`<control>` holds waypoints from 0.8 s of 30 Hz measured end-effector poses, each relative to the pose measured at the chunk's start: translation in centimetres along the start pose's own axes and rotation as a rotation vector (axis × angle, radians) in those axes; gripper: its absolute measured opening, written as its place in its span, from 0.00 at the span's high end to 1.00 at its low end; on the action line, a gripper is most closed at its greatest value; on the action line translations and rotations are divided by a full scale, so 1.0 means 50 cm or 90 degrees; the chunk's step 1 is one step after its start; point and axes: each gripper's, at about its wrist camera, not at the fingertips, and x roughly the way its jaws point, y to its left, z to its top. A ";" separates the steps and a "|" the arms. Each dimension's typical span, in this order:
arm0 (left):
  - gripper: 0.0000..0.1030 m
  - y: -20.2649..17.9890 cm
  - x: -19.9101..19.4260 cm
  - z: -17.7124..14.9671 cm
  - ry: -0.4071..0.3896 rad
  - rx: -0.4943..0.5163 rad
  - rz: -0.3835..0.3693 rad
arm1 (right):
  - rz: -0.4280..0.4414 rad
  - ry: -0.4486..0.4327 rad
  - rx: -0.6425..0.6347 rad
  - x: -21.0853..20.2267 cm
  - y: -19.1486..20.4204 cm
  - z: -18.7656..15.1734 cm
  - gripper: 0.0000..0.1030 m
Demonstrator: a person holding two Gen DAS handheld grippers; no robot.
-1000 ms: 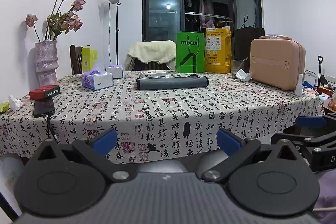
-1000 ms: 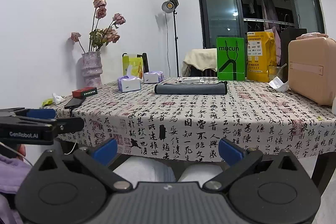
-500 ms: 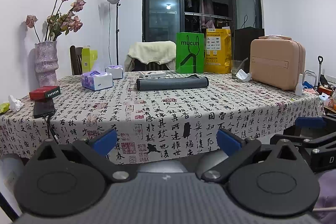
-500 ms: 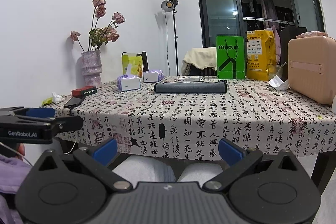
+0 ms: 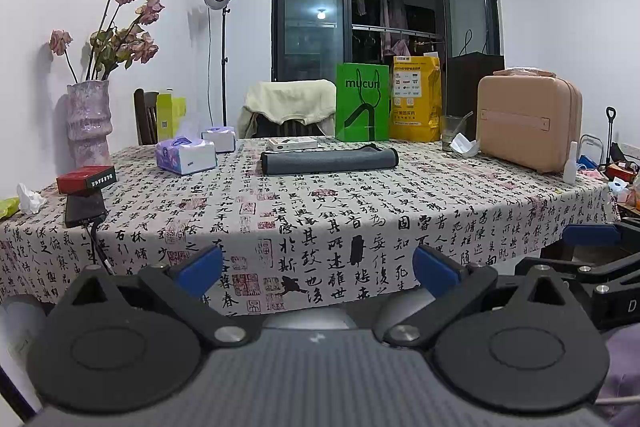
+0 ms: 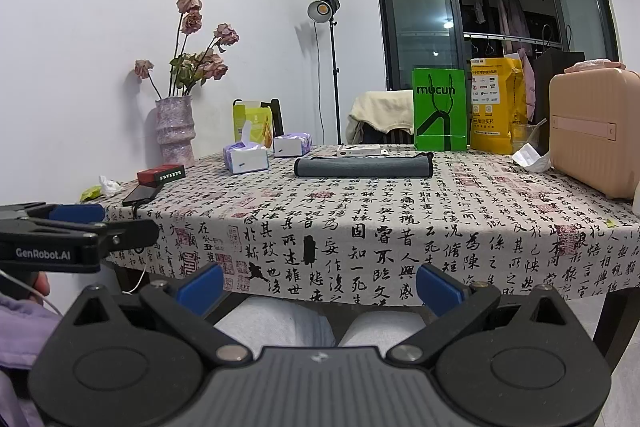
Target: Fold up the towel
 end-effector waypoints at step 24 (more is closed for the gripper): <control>0.00 0.007 0.002 0.010 -0.002 0.000 0.002 | 0.000 0.001 0.001 0.000 -0.001 0.000 0.00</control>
